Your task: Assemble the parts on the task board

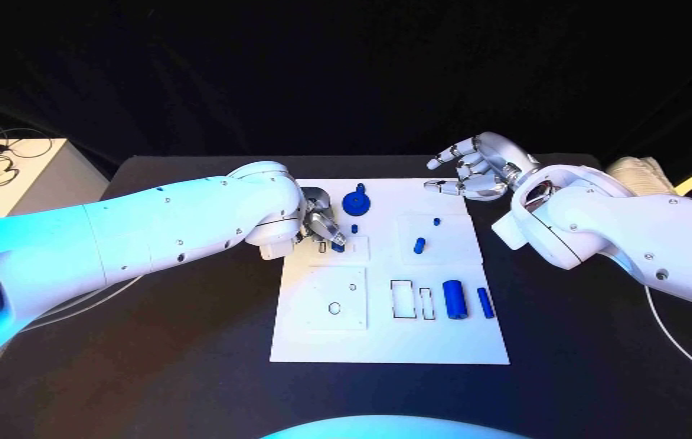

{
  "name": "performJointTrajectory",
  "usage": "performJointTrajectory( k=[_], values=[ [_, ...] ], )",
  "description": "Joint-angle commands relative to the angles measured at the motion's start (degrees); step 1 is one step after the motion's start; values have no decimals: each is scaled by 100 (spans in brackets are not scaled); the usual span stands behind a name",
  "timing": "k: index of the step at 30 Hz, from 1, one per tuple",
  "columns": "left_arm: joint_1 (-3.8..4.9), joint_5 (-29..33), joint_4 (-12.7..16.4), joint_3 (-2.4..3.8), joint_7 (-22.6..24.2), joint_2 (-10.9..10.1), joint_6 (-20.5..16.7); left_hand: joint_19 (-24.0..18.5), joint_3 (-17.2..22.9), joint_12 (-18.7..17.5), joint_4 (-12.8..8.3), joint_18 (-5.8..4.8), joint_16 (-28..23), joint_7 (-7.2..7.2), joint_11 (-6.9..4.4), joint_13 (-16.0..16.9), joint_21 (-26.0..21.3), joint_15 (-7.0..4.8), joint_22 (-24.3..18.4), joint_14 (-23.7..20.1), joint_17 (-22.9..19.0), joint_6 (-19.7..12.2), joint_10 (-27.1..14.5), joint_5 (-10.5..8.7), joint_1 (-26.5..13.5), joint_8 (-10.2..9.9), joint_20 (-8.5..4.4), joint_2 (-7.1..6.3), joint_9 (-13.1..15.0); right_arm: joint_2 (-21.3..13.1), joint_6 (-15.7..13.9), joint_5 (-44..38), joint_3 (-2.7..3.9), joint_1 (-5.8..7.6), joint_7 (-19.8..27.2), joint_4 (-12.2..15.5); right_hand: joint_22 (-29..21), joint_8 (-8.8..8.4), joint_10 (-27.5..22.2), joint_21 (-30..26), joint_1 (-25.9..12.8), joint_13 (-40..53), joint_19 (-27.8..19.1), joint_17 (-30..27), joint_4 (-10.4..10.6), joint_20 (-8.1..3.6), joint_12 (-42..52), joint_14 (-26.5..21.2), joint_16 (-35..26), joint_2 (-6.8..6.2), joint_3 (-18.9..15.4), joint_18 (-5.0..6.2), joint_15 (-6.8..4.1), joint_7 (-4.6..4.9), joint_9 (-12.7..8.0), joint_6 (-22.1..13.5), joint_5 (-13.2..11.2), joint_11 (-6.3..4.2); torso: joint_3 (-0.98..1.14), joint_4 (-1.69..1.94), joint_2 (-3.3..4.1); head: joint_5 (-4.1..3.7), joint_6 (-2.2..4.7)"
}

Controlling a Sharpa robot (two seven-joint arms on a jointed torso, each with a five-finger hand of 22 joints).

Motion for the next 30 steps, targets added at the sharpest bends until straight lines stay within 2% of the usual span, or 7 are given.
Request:
performJointTrajectory(
  k=[1, 13, 24, 30],
  values=[
    [-23, -8, 9, -18, -35, 13, 173, 28, 983, 8, -1003, -111, 35, -113, -17, -8, 37, -54, 5, 431, 926, 152, 32, 32, 9, 18, 2, 47, 734, 3, 75, -63, 0, -4, 37, 2, 1021, 36, -52, -39, -55, 254, 254, 1187, -5, -7, -26, 510, -32, 4, 35, 53, -13, -1, -5, 29, 37, 7, 5, 3, -2, -7, -11],
    [-25, 14, 16, -27, -58, 12, 336, 26, 971, -2, -1002, -111, 30, -115, -18, -22, 36, -56, 3, 428, 916, 151, 29, 41, -2, 18, 1, 51, 741, 4, 78, -63, 0, -6, 35, 1, 1020, 40, -47, -42, -53, 258, 254, 1193, -9, -8, -21, 512, -29, -1, 43, 53, -14, -3, -8, 31, 40, 6, 1, 6, 3, 0, -37],
    [-26, 49, -8, -29, -28, 41, 319, 88, 725, 150, -946, -131, 85, -177, -63, 183, 56, -87, 91, 463, 1034, 220, 189, 8, -108, 51, -5, 124, 800, 7, 48, -62, 0, -13, 48, -5, 1022, 42, -47, -40, -54, 256, 256, 1188, -8, -9, -22, 511, -32, -2, 47, 52, -15, -3, -10, 31, 39, 5, 4, 1, 1, 14, -59],
    [-29, 70, -71, -44, -8, 93, 276, 107, 650, 165, -889, -137, 90, -198, -80, 207, 60, -100, 115, 467, 1047, 250, 219, -11, -145, 52, -12, 212, 812, 8, 38, -62, 0, -16, 53, 1, 1022, 42, -47, -40, -54, 256, 256, 1188, -8, -9, -22, 511, -32, -2, 47, 52, -15, -3, -10, 31, 39, 5, 4, -5, 10, 11, -60]
  ],
)
